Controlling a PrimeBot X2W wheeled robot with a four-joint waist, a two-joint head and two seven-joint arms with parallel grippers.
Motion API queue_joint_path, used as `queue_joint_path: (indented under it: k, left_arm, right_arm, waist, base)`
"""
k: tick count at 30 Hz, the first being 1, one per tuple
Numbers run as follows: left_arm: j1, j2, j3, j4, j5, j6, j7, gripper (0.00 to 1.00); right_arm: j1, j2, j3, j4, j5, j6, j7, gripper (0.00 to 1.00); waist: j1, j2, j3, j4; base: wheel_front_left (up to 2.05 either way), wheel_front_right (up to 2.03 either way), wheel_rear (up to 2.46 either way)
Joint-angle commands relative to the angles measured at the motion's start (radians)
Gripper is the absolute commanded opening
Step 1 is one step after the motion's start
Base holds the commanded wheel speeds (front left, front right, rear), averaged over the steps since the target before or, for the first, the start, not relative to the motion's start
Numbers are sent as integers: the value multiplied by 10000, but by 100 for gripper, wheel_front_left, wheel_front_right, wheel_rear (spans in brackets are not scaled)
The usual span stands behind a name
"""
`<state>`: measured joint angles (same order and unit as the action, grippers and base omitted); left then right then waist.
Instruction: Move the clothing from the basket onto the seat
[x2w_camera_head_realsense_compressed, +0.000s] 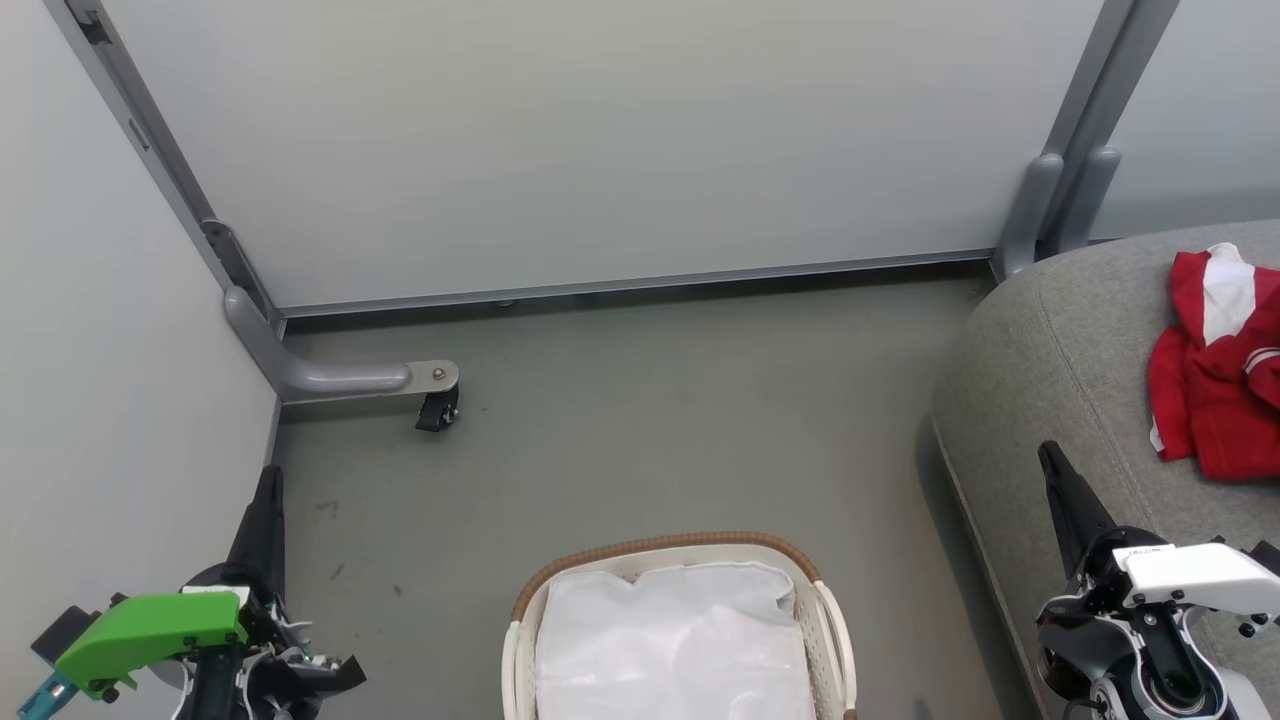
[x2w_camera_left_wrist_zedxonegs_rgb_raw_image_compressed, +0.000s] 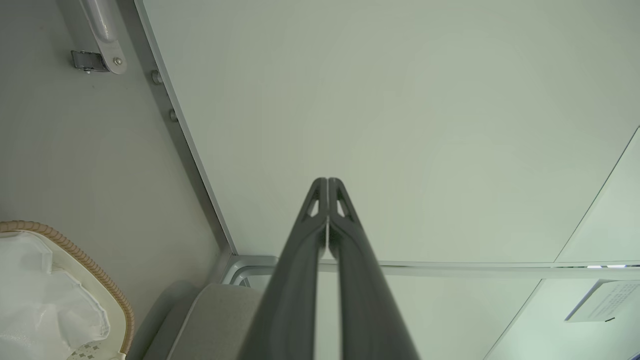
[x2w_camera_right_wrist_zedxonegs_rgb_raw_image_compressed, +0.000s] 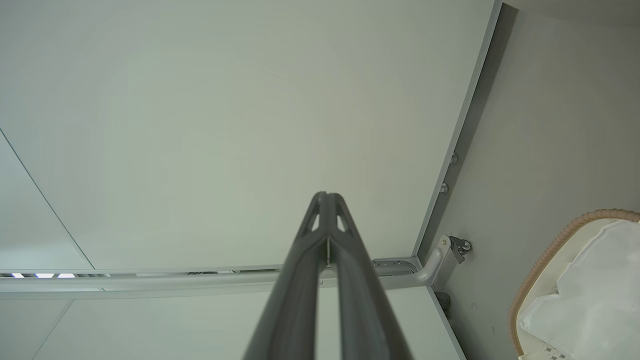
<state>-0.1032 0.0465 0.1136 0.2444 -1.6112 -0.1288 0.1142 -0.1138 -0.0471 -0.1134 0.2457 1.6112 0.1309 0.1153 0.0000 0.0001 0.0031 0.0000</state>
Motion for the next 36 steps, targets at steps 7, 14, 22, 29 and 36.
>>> queue_joint_path:
  k: [7,14,22,29,36]
  left_arm:
    - [-100,69,24,-12,-31,-35,34,0]
    - [-100,69,23,-12,-31,-36,33,0]
    - [-99,69,22,-12,-32,-36,33,0]
    - [-99,68,22,-12,-32,-36,32,0]
    - [-99,68,21,-12,-31,-36,32,0]
  right_arm:
    - [107,-60,-22,-43,33,-3,14,0]
    - [107,-60,-22,-43,34,-3,14,0]
    - [108,-60,-22,-42,34,-3,14,0]
    - [107,-60,-21,-42,34,-3,13,0]
    - [107,-60,-21,-42,34,-3,13,0]
  waist:
    - [0,-1,0,0]
    - [0,-1,0,0]
    - [0,-1,0,0]
    - [0,-1,0,0]
    - [0,-1,0,0]
  base:
    - [0,0,0]
    - [0,0,0]
    - [0,0,0]
    - [0,0,0]
    - [0,0,0]
